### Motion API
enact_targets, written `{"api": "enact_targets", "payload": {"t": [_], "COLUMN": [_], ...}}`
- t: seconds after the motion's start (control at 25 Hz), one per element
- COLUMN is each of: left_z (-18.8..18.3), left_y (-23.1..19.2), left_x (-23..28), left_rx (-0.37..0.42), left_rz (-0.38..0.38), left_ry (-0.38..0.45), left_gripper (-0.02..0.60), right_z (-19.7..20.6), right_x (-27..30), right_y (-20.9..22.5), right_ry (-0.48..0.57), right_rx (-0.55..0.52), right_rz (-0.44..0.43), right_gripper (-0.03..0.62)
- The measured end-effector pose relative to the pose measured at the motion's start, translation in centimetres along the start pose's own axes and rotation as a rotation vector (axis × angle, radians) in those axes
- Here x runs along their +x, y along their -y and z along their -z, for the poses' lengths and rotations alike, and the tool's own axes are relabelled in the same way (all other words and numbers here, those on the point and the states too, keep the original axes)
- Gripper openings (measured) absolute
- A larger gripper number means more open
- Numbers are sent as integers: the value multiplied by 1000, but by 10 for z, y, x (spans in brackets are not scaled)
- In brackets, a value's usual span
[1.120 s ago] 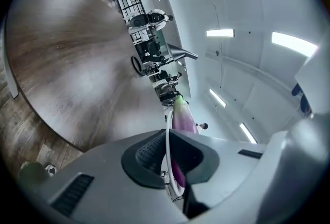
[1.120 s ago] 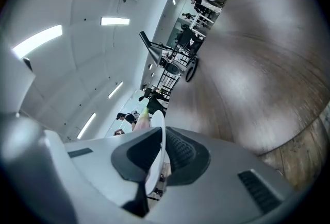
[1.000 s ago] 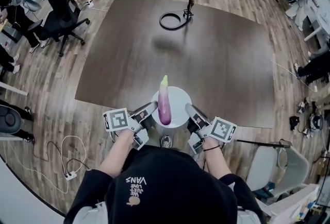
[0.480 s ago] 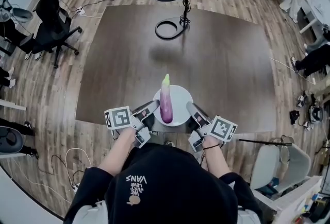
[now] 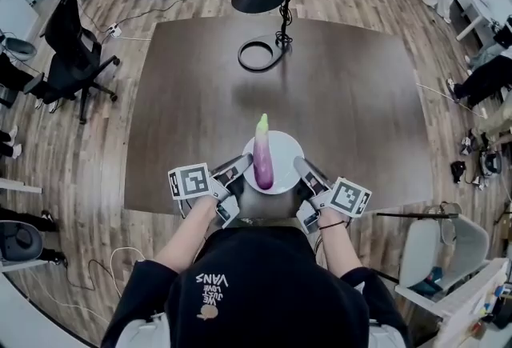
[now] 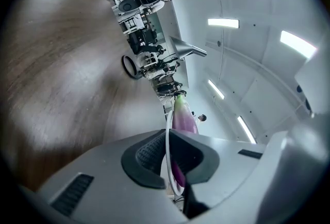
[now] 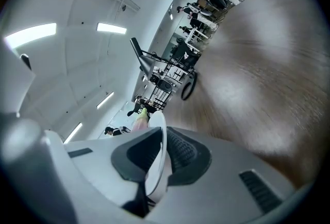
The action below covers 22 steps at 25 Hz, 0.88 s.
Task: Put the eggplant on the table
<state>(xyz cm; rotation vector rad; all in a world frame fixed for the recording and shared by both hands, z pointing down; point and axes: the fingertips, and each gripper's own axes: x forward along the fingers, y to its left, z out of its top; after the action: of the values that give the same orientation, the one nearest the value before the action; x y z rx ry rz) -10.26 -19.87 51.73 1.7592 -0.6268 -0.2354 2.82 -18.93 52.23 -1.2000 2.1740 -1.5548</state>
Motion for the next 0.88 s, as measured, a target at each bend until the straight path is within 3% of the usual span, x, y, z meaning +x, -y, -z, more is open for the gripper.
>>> {"api": "enact_targets", "payload": {"t": [0.28,0.52,0.88], "left_z": [-5,-10,-13], "left_y": [-9,-23,-55], "left_x": [20,37,67], "left_rx": [17,39,68], "left_rz": [-11,-27,-82], "left_ry": [-21,14,3], "left_gripper": [25,26,26], "right_z": [-14,-27,-38], "right_x": [5,22,39], "right_y": [16,22,69], "right_ry": [-16,-32,-70], "right_rx": [10,19,-2], "right_rz": [17,-76,-18], "right_gripper": [31,31,31]}}
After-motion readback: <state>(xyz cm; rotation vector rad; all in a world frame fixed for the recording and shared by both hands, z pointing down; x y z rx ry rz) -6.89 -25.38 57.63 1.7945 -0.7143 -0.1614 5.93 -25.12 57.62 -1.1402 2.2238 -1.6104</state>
